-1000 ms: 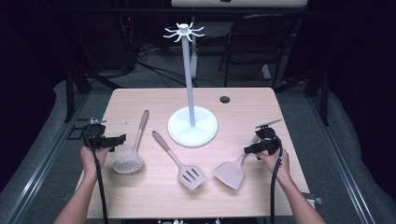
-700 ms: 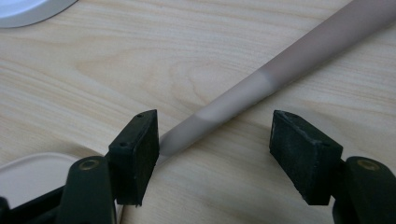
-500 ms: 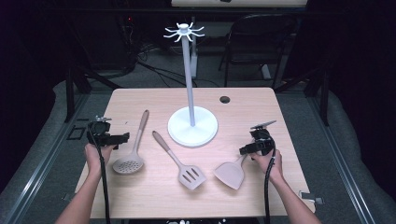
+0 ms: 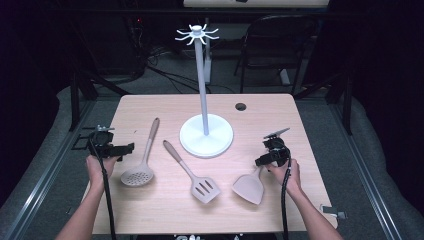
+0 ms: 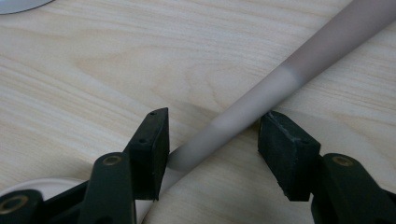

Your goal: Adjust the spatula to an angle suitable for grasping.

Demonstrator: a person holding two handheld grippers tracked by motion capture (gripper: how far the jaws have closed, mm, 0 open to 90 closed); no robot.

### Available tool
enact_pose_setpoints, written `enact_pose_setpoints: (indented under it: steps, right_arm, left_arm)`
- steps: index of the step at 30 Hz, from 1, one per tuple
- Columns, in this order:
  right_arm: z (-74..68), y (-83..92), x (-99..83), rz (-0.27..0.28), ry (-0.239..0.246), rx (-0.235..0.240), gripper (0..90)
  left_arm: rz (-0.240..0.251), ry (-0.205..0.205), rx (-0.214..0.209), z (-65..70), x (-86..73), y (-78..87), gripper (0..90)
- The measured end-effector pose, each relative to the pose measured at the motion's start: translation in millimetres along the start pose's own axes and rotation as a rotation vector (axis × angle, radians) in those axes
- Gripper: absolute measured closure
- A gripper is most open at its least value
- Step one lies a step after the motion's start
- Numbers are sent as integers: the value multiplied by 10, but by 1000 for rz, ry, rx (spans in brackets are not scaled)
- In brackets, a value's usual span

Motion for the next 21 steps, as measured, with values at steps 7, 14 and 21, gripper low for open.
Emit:
enact_pose_setpoints:
  steps: [7,14,21]
  right_arm:
    - [-109,10,-1,8,32,30,546]
    - [-172,80,-90,-58,99,31,623]
    - [-227,122,-190,-87,100,35,699]
  left_arm:
    - [-4,-3,-4,-30,-18,2,9]
    - [-8,20,-1,-96,-42,17,12]
    - [-22,22,-4,-101,-56,6,14]
Point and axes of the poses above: each handheld gripper's, and its own axes: y roughly backward along the jaws, x roughly out of its top, z roughly to its right, the point moved 8 cm from there along -y, roughly forward along the jaws, and after that the axes turned 4 degrees about z, right-handed, at the moved point
